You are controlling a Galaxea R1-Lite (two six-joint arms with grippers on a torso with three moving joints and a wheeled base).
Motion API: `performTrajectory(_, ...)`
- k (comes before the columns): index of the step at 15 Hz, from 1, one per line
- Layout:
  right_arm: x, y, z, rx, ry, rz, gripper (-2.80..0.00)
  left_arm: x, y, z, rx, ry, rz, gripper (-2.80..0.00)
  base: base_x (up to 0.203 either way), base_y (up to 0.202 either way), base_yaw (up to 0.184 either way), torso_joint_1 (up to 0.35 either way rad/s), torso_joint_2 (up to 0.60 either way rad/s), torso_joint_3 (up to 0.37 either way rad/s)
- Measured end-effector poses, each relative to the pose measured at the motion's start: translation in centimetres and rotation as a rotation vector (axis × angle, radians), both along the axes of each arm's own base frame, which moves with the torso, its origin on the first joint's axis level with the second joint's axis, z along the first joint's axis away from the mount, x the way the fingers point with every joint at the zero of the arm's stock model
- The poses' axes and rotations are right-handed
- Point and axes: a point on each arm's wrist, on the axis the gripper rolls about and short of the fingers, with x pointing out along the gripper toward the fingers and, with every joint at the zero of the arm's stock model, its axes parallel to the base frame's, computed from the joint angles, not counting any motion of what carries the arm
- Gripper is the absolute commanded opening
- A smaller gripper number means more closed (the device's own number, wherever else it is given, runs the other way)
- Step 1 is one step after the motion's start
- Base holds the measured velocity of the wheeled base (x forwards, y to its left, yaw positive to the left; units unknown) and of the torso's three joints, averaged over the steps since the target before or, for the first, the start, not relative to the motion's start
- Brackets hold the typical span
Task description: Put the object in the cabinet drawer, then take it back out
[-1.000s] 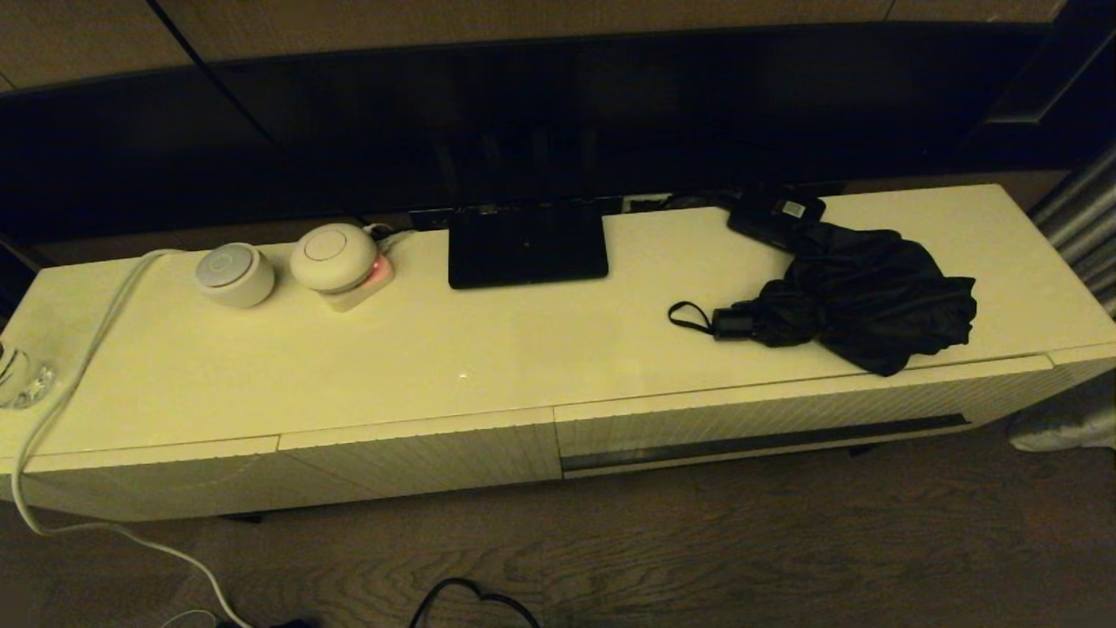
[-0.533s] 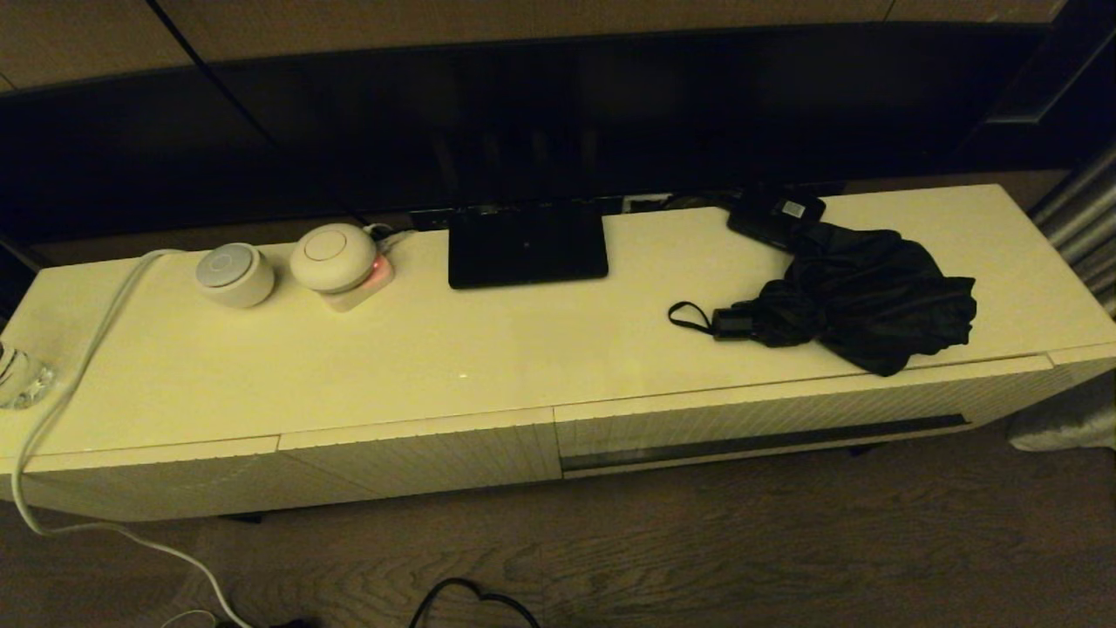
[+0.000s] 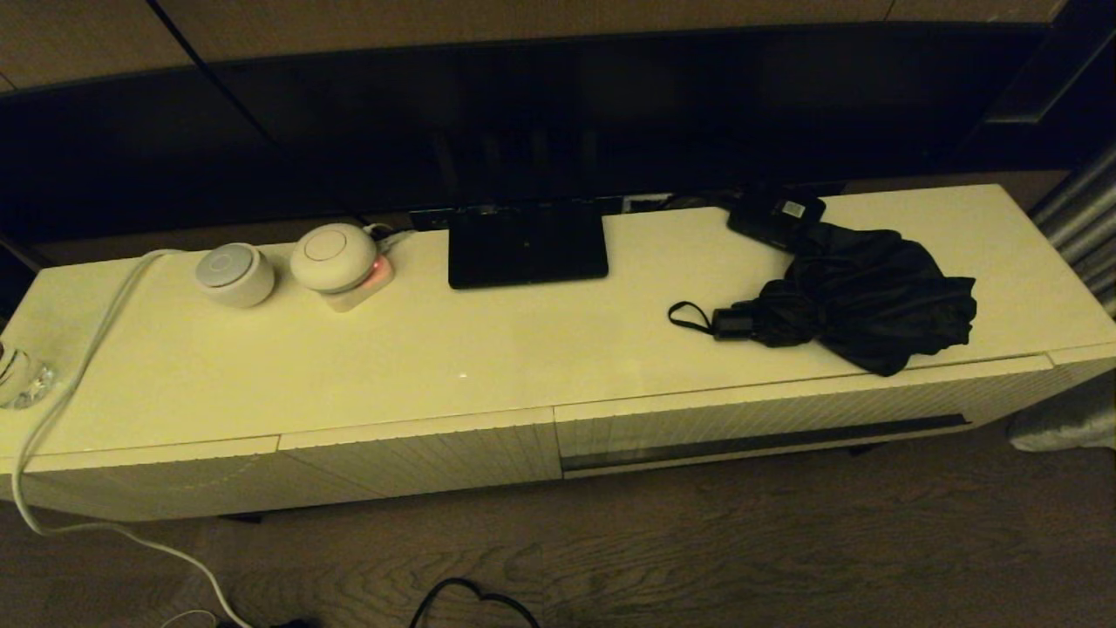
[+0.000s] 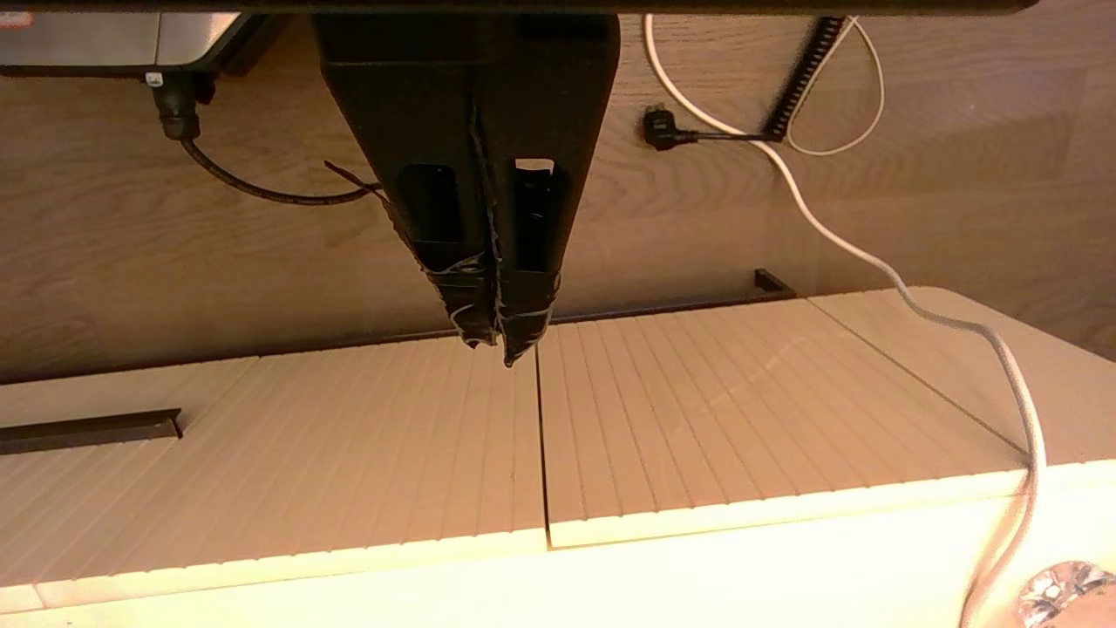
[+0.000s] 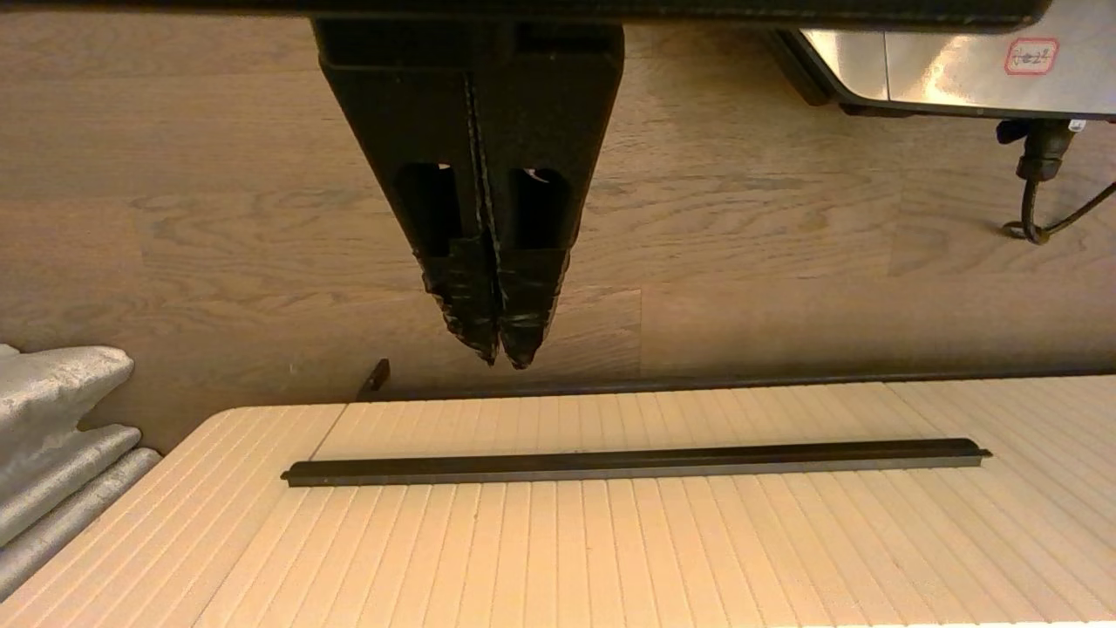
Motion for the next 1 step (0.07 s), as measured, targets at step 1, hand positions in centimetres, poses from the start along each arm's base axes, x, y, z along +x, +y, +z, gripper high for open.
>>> performTrajectory(1, 0.00, 0.00, 0.00, 0.000, 0.000, 0.000, -2.80, 0.00, 0.00, 0.00, 0.000, 0.000, 0.000, -2.80, 0.000, 0.000, 0.000, 0.000, 0.00, 0.000)
